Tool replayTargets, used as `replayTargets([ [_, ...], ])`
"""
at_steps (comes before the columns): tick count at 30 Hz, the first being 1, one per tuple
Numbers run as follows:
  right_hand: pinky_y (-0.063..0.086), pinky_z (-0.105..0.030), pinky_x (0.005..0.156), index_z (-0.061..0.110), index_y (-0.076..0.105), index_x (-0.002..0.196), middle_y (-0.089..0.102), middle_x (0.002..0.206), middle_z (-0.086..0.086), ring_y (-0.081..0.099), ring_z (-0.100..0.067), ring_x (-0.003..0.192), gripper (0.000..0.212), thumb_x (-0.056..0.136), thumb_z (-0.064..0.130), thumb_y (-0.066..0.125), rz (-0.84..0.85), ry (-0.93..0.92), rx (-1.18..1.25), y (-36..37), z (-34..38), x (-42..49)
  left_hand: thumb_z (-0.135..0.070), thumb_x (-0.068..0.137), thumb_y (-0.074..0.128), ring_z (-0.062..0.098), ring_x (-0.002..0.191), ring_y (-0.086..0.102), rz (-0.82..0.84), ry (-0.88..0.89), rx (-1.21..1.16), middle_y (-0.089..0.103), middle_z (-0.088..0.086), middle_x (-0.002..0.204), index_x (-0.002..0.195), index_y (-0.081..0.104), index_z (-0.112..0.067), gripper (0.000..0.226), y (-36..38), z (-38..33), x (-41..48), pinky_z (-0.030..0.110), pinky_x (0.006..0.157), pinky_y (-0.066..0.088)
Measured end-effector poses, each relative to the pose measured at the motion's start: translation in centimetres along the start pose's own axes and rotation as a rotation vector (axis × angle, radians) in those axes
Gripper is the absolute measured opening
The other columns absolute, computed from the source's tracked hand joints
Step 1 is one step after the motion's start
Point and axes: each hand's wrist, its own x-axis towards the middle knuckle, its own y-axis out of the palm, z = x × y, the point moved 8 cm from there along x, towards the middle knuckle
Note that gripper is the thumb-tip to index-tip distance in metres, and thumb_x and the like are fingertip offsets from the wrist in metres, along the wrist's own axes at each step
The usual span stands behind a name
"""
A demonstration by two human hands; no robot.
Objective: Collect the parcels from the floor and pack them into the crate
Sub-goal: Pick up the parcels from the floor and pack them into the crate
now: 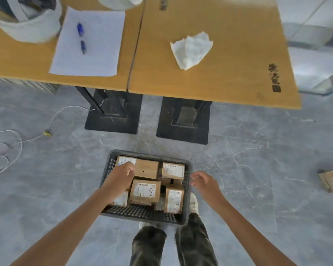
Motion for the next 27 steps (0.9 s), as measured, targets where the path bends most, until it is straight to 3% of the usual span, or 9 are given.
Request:
replayTargets([
  [3, 0.039, -0.010, 0.064, 0.022, 0.057, 0.112, 0.061, 0.101, 0.005, 0.057, -0.008, 0.090, 0.021, 0.097, 0.017, 0.043, -0.034, 0.019, -0.010, 0.0, -0.2, -0.3, -0.020, 0.095, 0.045, 0.019, 0.105, 0.057, -0.023, -0.039, -0.101, 0.057, 0.008, 0.127, 0.132, 0.043, -0.019, 0.037, -0.1, -0.5, -0.7, 0.034, 0.085, 0.049],
  [6, 0.038, -0.012, 0.068, 0.025, 0.051, 0.124, 0.056, 0.100, 0.008, 0.053, -0.010, 0.096, 0.028, 0.097, 0.022, 0.046, -0.093, 0.023, 0.036, -0.3, -0.5, -0.7, -0.024, 0.092, 0.051, 0.026, 0.135, 0.033, -0.107, -0.051, -0.175, 0.035, 0.009, 0.147, 0.146, 0.021, -0.020, 0.061, 0.4, -1.2, -1.5, 0.041, 0.106, 0.035],
  [11, 0.040, -0.030, 0.096, 0.021, 0.040, 0.140, 0.050, 0.121, 0.004, 0.048, -0.012, 0.112, 0.042, 0.099, 0.029, 0.045, -0.165, -0.021, 0.075, -2.6, 1.1, -3.2, -0.036, 0.092, 0.048, 0.021, 0.145, 0.000, -0.166, -0.012, -0.188, 0.012, 0.000, 0.156, 0.149, 0.007, -0.026, 0.071, -0.6, -3.1, -5.0, 0.046, 0.116, 0.012],
  [18, 0.039, -0.027, 0.090, 0.026, 0.047, 0.133, 0.051, 0.120, 0.009, 0.048, -0.007, 0.110, 0.034, 0.099, 0.031, 0.044, -0.232, -0.180, 0.132, -8.8, 10.2, -8.1, -0.035, 0.092, 0.048, 0.022, 0.143, 0.010, -0.336, 0.061, -0.286, 0.022, 0.005, 0.153, 0.148, 0.016, -0.021, 0.066, -14.0, -7.1, -10.9, 0.045, 0.114, 0.017],
  [23, 0.039, -0.019, 0.071, 0.023, 0.055, 0.124, 0.056, 0.104, 0.013, 0.053, -0.002, 0.091, 0.029, 0.098, 0.031, 0.044, -0.335, -0.270, 0.151, -13.5, 17.3, -12.1, -0.035, 0.093, 0.049, 0.023, 0.141, 0.017, -0.391, 0.134, -0.186, 0.030, 0.005, 0.148, 0.145, 0.027, -0.020, 0.059, -23.5, -11.2, -15.2, 0.047, 0.114, 0.022],
  [27, 0.038, -0.019, 0.073, 0.022, 0.055, 0.122, 0.060, 0.113, 0.005, 0.053, -0.008, 0.098, 0.027, 0.098, 0.029, 0.044, -0.366, -0.335, 0.166, -15.9, 20.9, -13.9, -0.033, 0.093, 0.050, 0.024, 0.139, 0.021, -0.443, 0.208, -0.128, 0.033, 0.006, 0.146, 0.143, 0.031, -0.018, 0.056, -27.9, -13.9, -17.4, 0.044, 0.111, 0.025],
])
